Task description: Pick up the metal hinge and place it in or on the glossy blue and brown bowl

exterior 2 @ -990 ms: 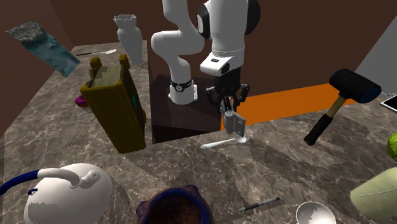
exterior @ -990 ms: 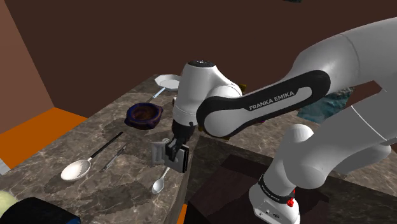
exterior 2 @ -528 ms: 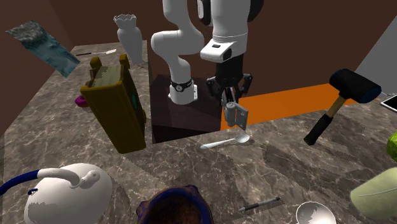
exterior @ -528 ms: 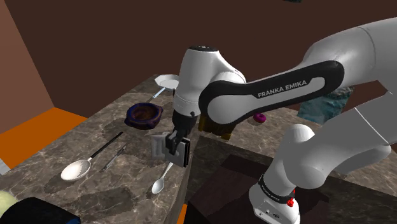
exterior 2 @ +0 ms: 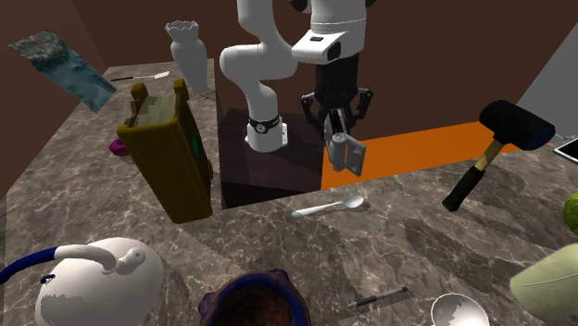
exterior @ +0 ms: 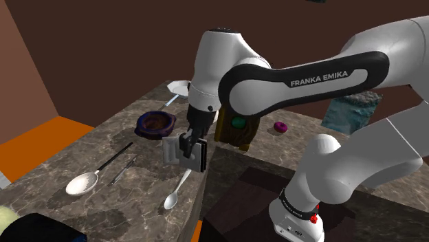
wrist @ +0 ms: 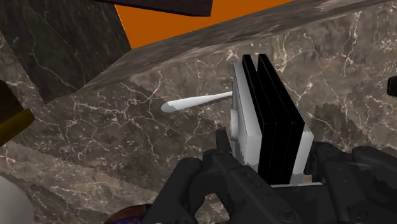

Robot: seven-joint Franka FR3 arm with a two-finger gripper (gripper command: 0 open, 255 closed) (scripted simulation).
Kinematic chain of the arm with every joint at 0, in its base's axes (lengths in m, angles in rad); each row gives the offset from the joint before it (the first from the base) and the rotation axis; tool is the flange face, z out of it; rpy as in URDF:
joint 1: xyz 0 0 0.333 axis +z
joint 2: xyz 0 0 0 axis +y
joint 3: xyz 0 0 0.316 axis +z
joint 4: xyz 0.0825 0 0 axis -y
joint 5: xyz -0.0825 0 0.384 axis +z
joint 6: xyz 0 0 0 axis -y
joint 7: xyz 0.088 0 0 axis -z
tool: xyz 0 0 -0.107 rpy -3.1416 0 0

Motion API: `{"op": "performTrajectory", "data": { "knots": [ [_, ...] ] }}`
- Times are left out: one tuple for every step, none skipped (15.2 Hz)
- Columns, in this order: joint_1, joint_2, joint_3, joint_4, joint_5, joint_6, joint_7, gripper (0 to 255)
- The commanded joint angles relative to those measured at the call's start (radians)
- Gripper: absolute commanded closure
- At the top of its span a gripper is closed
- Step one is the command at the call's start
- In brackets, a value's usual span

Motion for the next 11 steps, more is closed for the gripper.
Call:
{"op": "performTrajectory", "data": {
  "knots": [
    [-0.001, -0.006, -0.004, 0.024, -0.003, -0.029, 0.003, 255],
    [-0.002, -0.009, -0.006, 0.035, -0.005, -0.044, 0.004, 255],
    [-0.002, -0.010, -0.006, 0.039, -0.005, -0.049, 0.004, 255],
    [-0.014, 0.018, -0.017, 0.060, -0.016, -0.044, -0.011, 255],
    [-0.026, 0.046, -0.027, 0.082, -0.027, -0.040, -0.026, 255],
    [-0.038, 0.075, -0.037, 0.105, -0.037, -0.036, -0.040, 255],
    [-0.049, 0.104, -0.047, 0.129, -0.048, -0.034, -0.054, 255],
    [-0.060, 0.134, -0.056, 0.154, -0.057, -0.032, -0.067, 255],
    [-0.070, 0.163, -0.065, 0.181, -0.067, -0.030, -0.080, 255],
    [-0.079, 0.193, -0.074, 0.208, -0.076, -0.030, -0.093, 255],
    [-0.089, 0.223, -0.082, 0.236, -0.084, -0.030, -0.104, 255]
  ]
}}
